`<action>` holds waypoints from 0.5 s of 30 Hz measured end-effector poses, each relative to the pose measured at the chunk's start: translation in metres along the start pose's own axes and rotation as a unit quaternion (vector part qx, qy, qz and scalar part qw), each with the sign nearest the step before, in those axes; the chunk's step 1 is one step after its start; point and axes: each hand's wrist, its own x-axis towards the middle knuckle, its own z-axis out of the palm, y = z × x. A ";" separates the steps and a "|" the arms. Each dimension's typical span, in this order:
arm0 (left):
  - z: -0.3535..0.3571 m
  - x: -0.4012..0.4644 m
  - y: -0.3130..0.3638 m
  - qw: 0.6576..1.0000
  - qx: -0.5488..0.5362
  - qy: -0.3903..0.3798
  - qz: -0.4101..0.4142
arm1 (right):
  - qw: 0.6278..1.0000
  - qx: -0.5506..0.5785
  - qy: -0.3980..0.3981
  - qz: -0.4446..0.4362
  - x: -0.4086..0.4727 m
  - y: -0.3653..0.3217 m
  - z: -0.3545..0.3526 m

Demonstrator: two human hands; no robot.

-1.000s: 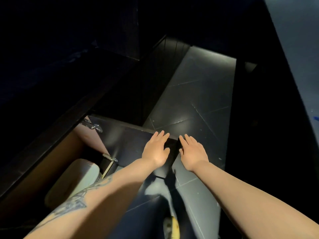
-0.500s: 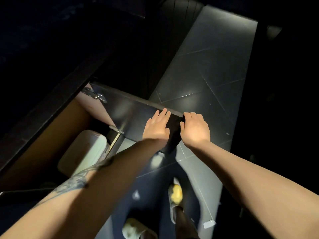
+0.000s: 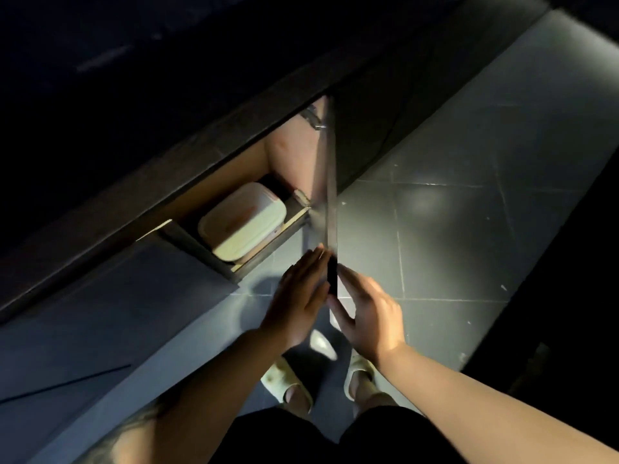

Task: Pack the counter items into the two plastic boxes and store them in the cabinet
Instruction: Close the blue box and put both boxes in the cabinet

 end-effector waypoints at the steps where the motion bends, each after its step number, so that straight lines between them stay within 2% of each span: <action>1: -0.010 -0.012 -0.007 1.000 -0.012 0.020 -0.020 | 0.999 0.001 -0.015 -0.032 0.003 -0.013 0.007; 3: -0.028 -0.033 -0.022 0.997 0.002 0.057 -0.057 | 0.995 -0.008 -0.045 -0.087 0.012 -0.036 0.021; 5: -0.046 -0.048 -0.038 0.989 0.062 0.098 -0.095 | 0.983 -0.060 -0.070 -0.156 0.028 -0.056 0.033; 7: -0.064 -0.056 -0.052 0.971 0.114 0.161 -0.135 | 0.965 -0.108 -0.094 -0.220 0.047 -0.071 0.040; 10: -0.093 -0.056 -0.068 0.944 0.155 0.235 -0.173 | 0.938 -0.171 -0.137 -0.269 0.068 -0.085 0.042; 15: -0.118 -0.057 -0.079 0.930 0.095 0.295 -0.196 | 0.913 -0.229 -0.166 -0.293 0.087 -0.106 0.047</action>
